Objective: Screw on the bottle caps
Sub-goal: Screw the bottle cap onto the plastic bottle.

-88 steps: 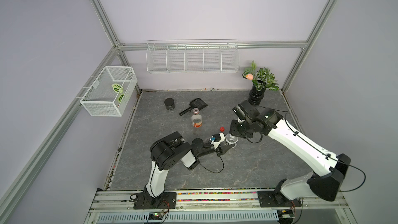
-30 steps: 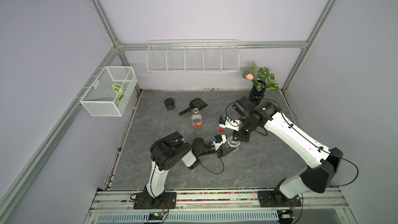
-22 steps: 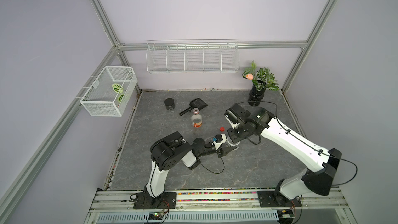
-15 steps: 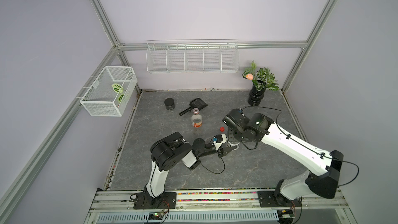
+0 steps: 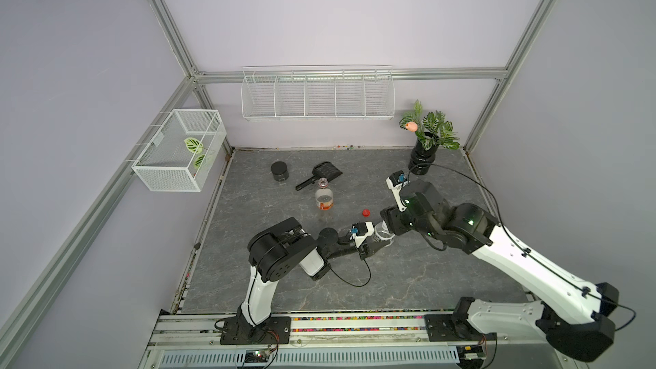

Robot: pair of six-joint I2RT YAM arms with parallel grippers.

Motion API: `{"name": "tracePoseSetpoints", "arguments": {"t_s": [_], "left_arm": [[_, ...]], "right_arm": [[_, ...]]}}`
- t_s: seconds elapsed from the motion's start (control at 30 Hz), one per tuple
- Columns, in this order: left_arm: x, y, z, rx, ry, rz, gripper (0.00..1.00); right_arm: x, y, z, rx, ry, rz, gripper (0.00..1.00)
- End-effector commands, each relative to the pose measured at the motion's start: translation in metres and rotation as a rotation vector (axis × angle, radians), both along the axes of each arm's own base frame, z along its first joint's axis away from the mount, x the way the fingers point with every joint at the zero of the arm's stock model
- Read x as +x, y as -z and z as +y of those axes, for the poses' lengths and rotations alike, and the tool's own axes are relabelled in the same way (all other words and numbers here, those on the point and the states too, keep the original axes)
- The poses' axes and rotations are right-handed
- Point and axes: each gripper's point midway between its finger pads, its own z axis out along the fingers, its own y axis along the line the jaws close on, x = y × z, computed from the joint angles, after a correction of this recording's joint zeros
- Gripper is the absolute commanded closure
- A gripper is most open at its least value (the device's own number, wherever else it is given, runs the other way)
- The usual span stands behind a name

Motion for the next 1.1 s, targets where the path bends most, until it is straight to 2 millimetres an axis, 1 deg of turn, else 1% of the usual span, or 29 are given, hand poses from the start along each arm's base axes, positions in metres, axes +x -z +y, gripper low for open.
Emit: {"name": "tracePoseSetpoints", "arguments": {"t_s": [0.0,0.1,0.2,0.3,0.4,0.53,0.7,0.83,0.93,1.0,1.07], "left_arm": [[-0.009,0.03,0.001,0.1,0.035,0.038,0.53],[-0.011,0.029,-0.001,0.1,0.061,0.038,0.53],[-0.013,0.03,-0.002,0.105,0.074,0.039,0.53],[-0.013,0.032,-0.003,0.111,0.076,0.039,0.53],[-0.013,0.031,-0.003,0.11,0.078,0.037,0.53],[-0.013,0.031,-0.004,0.115,0.084,0.04,0.53],[-0.014,0.032,-0.005,0.119,0.091,0.046,0.53],[-0.014,0.033,-0.005,0.122,0.09,0.051,0.53],[-0.015,0.034,-0.004,0.123,0.091,0.056,0.53],[-0.014,0.033,-0.005,0.121,0.09,0.057,0.53],[-0.014,0.034,-0.005,0.122,0.089,0.06,0.53]], "right_arm": [[-0.017,0.011,0.007,-0.129,-0.441,-0.006,0.34],[-0.017,0.013,-0.002,-0.165,-0.581,0.021,0.35],[-0.02,0.02,-0.003,-0.245,-0.701,0.032,0.35],[-0.014,0.035,-0.007,-0.329,-0.748,0.064,0.35],[-0.019,0.045,-0.011,-0.377,-0.815,0.128,0.36],[-0.022,0.048,-0.007,-0.357,-0.865,0.155,0.38],[-0.024,0.051,0.0,-0.322,-0.891,0.175,0.42],[-0.026,0.054,0.0,-0.323,-0.903,0.21,0.5],[-0.022,0.059,-0.003,-0.345,-0.893,0.226,0.62],[-0.02,0.06,-0.004,-0.357,-0.882,0.234,0.73],[-0.02,0.06,-0.003,-0.349,-0.861,0.244,0.8]]}}
